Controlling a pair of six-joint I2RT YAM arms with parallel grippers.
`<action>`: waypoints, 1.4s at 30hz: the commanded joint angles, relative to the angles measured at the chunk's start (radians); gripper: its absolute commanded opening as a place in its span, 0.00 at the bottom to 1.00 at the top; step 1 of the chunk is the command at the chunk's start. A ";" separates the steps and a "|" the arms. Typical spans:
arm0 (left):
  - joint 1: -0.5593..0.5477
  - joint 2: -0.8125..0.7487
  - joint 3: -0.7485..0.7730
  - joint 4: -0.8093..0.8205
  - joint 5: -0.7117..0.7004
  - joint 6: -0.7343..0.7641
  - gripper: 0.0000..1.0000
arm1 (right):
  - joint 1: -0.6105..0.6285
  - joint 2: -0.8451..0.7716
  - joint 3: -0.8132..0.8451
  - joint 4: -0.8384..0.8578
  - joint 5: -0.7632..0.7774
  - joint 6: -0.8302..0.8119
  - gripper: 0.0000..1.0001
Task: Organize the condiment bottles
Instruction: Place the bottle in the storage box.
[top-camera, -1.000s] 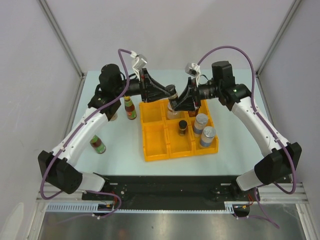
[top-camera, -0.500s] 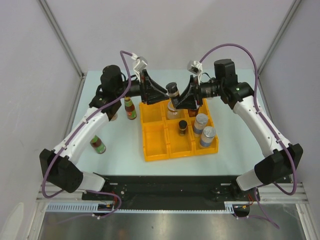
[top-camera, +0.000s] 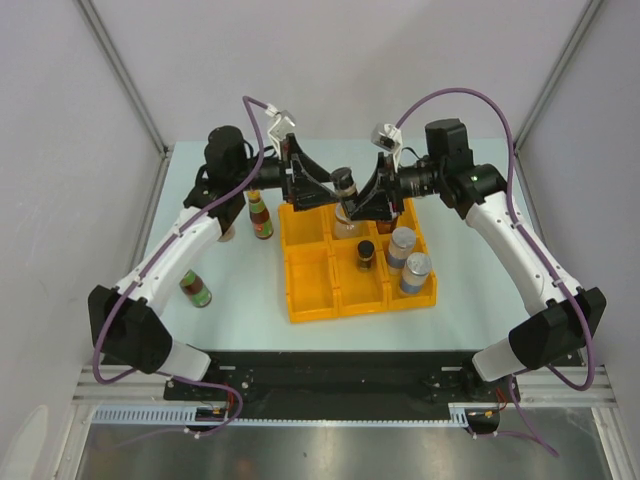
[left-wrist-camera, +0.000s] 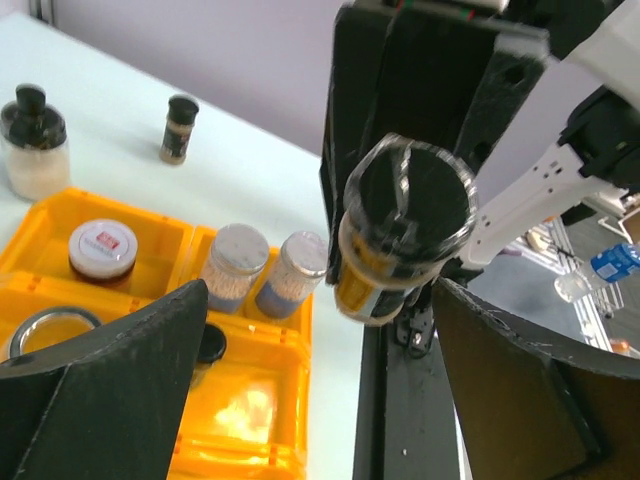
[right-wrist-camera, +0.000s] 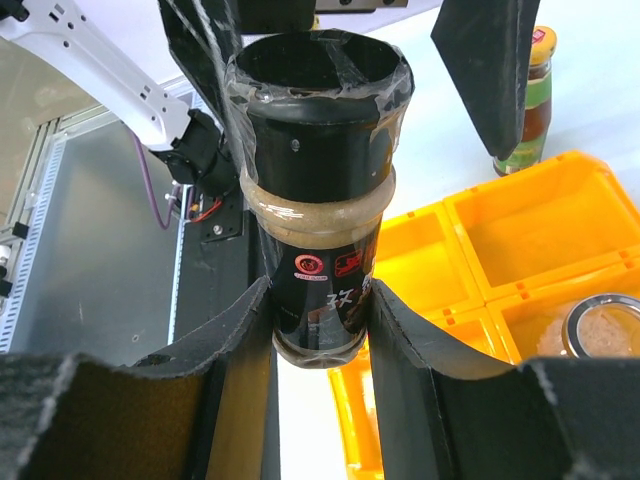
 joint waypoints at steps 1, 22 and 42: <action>0.005 -0.059 -0.032 0.175 0.054 -0.086 0.97 | 0.009 -0.026 0.034 0.010 -0.006 -0.015 0.32; -0.004 -0.004 -0.017 0.321 0.105 -0.224 0.86 | 0.046 0.028 0.031 0.016 0.011 -0.012 0.32; -0.036 0.016 0.005 0.244 0.091 -0.163 0.41 | 0.053 0.041 0.031 0.014 0.011 -0.011 0.34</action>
